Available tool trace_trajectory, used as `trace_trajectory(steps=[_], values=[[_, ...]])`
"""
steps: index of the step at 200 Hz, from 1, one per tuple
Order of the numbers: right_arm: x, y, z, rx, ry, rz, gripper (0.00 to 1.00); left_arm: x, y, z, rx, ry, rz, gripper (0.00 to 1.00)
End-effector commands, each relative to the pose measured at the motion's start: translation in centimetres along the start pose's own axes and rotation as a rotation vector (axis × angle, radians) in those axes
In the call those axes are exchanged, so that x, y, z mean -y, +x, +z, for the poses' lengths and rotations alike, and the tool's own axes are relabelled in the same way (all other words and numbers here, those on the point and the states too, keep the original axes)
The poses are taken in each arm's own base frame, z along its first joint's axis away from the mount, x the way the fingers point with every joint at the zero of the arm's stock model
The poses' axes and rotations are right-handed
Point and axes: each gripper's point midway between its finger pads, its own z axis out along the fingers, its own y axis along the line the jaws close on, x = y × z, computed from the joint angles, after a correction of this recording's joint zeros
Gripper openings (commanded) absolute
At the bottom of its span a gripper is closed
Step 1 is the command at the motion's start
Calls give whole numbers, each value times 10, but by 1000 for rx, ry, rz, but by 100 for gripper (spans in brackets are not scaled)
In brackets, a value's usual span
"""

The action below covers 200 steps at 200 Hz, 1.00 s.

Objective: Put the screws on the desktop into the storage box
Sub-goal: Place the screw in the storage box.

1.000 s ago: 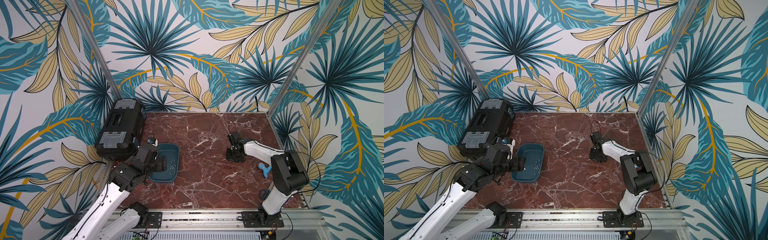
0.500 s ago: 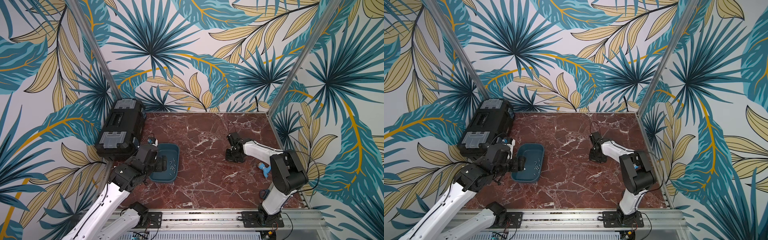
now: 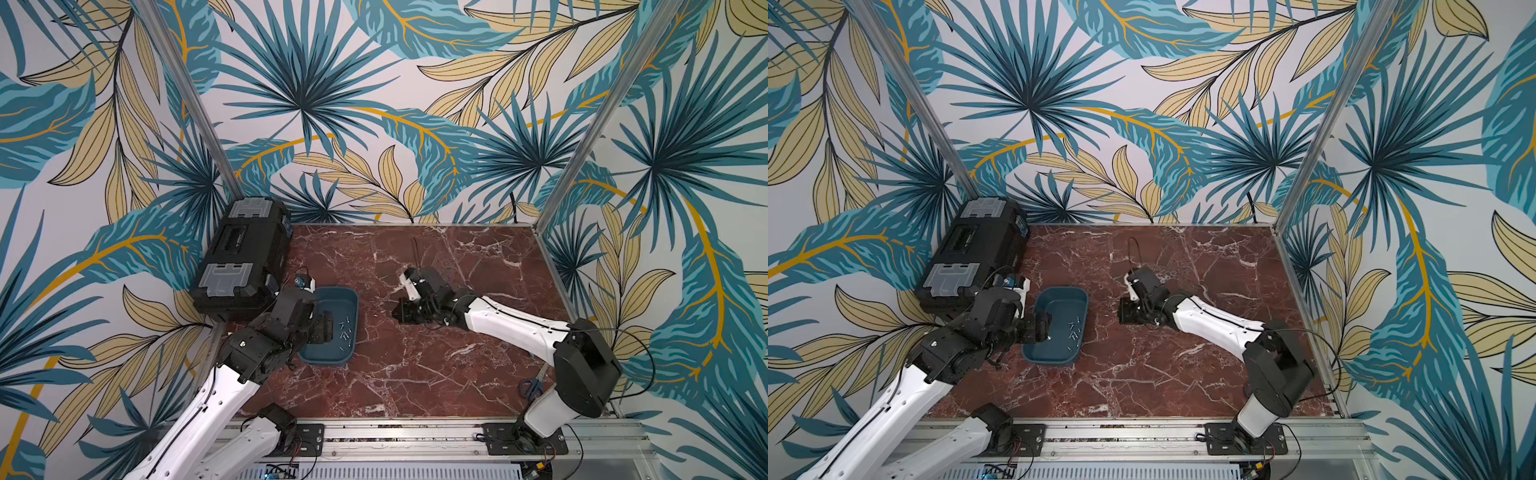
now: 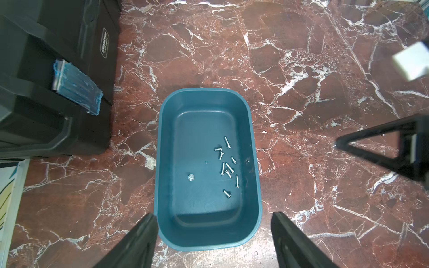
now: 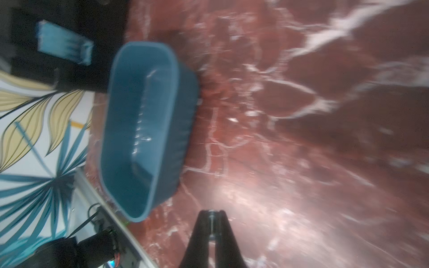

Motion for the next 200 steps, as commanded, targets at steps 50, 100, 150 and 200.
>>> trace_trajectory(steps=[50, 100, 150, 200], values=[[-77, 13, 83, -89, -79, -72, 0, -7, 4, 1, 12, -21, -6, 82], [-75, 11, 91, -98, -55, -98, 35, -6, 4, 1, 12, -16, -4, 82], [-35, -14, 19, 38, 62, -146, 43, 3, 5, 2, 4, 33, 6, 82], [148, -21, -94, 249, 386, 138, 41, 37, 10, 16, -84, 170, 0, 80]])
